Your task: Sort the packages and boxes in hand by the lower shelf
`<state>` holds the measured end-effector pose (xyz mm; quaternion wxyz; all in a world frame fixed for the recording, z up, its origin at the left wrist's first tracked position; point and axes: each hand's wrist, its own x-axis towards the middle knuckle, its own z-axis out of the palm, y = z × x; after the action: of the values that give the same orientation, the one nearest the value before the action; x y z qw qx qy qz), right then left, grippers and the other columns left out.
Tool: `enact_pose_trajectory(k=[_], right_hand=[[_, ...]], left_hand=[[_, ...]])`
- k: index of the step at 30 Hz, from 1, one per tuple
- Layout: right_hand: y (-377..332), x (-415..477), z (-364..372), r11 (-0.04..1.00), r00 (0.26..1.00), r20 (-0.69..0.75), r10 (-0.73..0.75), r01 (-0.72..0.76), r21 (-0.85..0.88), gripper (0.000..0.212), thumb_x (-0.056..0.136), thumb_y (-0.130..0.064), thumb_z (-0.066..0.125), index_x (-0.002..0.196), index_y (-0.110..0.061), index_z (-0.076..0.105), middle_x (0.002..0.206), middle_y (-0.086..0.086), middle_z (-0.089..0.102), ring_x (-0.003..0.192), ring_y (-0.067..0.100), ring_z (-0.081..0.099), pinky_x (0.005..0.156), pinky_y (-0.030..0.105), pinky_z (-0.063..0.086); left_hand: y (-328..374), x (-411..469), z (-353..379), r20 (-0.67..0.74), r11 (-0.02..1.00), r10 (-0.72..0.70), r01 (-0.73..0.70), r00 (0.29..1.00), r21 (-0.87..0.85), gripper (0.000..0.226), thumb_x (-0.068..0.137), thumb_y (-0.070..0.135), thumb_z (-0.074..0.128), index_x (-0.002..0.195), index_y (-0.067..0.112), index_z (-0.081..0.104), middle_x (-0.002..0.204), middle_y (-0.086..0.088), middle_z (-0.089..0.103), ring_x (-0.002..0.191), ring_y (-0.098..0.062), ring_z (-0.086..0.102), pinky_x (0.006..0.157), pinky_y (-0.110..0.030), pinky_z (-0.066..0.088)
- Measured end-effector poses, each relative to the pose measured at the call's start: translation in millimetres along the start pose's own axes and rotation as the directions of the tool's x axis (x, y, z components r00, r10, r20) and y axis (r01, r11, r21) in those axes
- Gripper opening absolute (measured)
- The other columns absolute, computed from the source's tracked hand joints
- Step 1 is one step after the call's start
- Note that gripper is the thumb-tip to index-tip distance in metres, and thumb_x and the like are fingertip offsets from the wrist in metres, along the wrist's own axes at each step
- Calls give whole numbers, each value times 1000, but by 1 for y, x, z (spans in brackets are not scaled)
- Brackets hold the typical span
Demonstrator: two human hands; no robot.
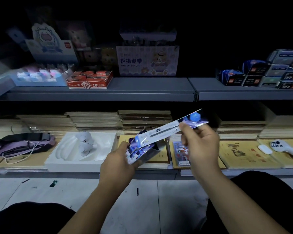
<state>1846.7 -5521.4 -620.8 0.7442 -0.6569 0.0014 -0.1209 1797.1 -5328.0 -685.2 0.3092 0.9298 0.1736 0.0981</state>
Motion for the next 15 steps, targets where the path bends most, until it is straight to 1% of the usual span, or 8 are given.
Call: enact_pose_trajectory(k=[3,4,6,8,10,11,13,15], right_hand=[[-4,12,-13,999,995,-93,-26,29,32,26,94,-13,71,70,-12,62,53,-1,55,52,16,47,54,33,40],[-5,14,-16,998,993,-116,-30,36,49,27,94,-13,71,69,-12,61,53,-2,55,52,17,47,55,34,40],[-3,17,-20,997,989,-141,-42,50,50,28,95,-13,70,68,-11,60,53,0,55,52,18,47,54,34,40],[0,17,-21,998,990,-127,-61,63,16,27,95,-14,70,71,-8,61,54,1,57,52,17,48,52,33,41],[0,15,-20,996,992,-98,-84,82,-28,26,96,-15,70,73,-7,62,54,-1,58,51,14,51,52,29,45],[0,14,-18,995,992,-83,-93,89,-51,26,95,-16,70,73,-8,62,55,-1,59,51,13,53,53,28,46],[0,12,-15,992,993,-49,-106,102,-79,24,95,-16,71,73,-10,63,54,-1,60,51,11,54,53,27,47],[1,10,-12,988,992,-14,-128,127,-92,22,95,-14,71,75,-9,64,54,-1,59,52,11,52,52,26,44]], left_hand=[[-6,5,-1,17,963,-83,85,996,-257,52,74,34,88,115,29,57,98,10,72,83,-9,67,64,-27,54],[-8,5,-2,22,941,-102,104,995,-324,53,73,30,89,116,27,59,99,9,73,84,-8,68,62,-23,51],[-9,5,-3,27,900,-125,124,992,-419,55,70,25,92,117,26,62,98,11,75,85,-7,71,64,-20,50],[-6,4,-4,27,874,-119,118,992,-471,57,68,20,93,116,27,64,96,16,74,81,4,69,66,-16,48],[-2,2,-5,30,858,-100,101,995,-504,57,67,17,94,114,28,64,95,21,71,80,17,64,62,-7,45],[0,2,-5,35,851,-92,97,995,-517,57,67,16,94,114,28,63,95,23,70,79,20,62,59,-3,44],[2,2,-6,45,850,-79,91,996,-519,58,67,16,94,114,29,62,95,23,69,78,22,61,57,0,44],[2,0,-7,49,856,-75,89,996,-509,61,66,20,95,117,29,62,97,21,70,81,14,65,58,-4,45]])
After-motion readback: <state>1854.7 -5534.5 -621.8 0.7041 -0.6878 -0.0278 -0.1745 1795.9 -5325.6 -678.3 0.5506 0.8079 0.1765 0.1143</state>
